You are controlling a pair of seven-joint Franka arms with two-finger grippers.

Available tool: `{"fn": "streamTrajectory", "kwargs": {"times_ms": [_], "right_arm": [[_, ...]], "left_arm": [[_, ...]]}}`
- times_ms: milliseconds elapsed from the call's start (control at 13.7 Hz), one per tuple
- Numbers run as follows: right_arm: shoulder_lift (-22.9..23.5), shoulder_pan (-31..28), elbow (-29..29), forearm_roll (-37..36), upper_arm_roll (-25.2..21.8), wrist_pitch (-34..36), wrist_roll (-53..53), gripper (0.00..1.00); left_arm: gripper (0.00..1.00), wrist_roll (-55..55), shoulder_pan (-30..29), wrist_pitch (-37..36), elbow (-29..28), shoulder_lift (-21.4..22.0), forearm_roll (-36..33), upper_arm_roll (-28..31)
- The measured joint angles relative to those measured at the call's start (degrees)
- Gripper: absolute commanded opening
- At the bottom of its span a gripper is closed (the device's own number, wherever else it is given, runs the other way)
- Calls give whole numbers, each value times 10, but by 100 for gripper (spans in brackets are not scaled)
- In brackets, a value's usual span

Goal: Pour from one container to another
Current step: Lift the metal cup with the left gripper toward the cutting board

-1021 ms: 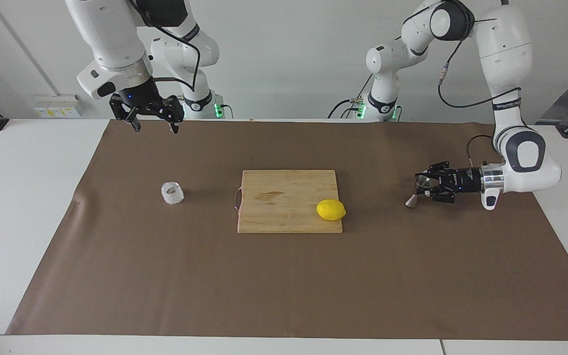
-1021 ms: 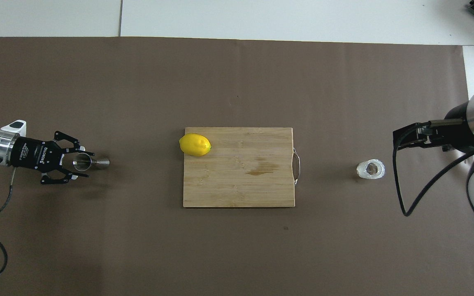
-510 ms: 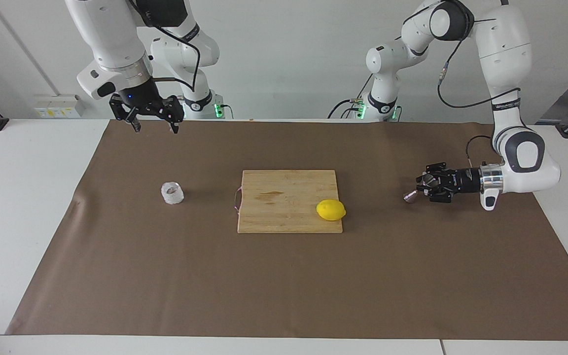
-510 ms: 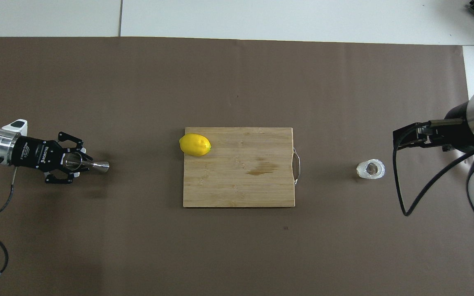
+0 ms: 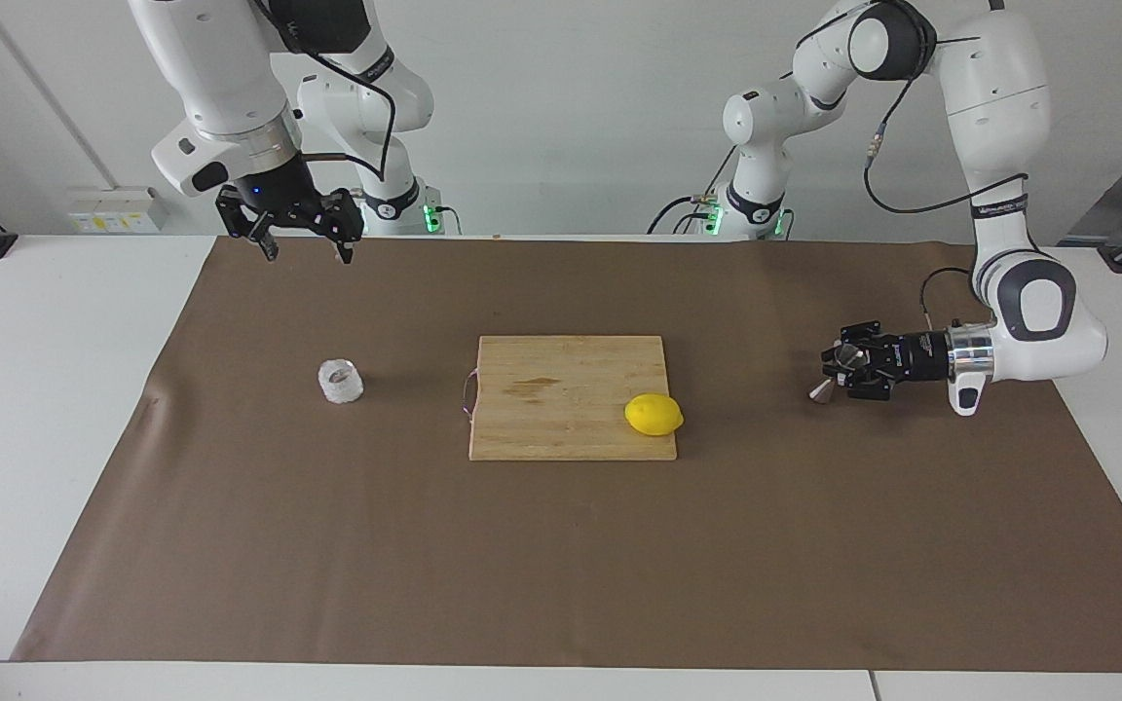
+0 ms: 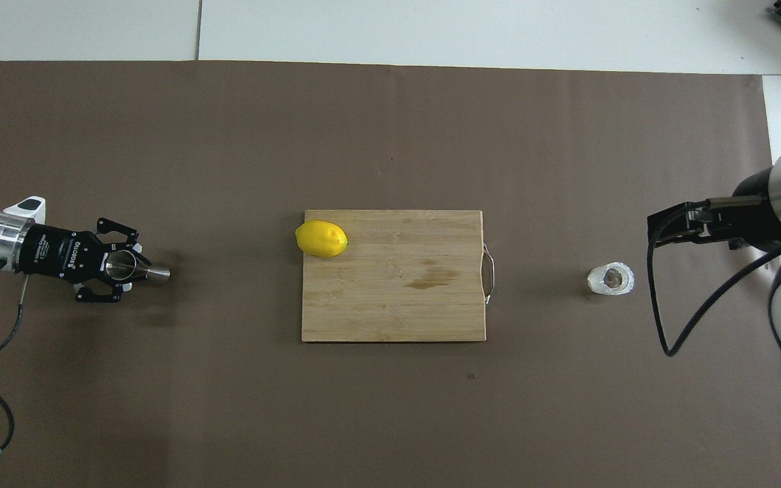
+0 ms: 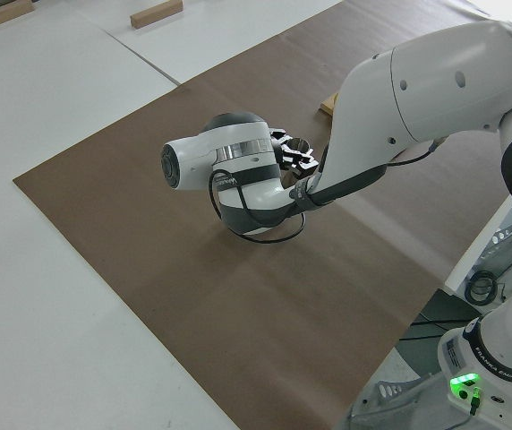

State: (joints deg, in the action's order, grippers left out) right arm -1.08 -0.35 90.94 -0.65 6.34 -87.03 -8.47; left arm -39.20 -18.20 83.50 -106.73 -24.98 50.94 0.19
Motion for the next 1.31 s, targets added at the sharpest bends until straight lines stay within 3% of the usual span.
{"fn": "streamTrajectory", "kwargs": {"times_ms": [875, 1312], "right_arm": [[0, 0, 0, 0, 0, 0, 0, 100], [0, 0, 0, 0, 0, 0, 0, 100]], "left_arm": [[0, -18, 54, -1, 7, 27, 13, -2], [0, -152, 158, 12, 8, 77, 115, -2]]}}
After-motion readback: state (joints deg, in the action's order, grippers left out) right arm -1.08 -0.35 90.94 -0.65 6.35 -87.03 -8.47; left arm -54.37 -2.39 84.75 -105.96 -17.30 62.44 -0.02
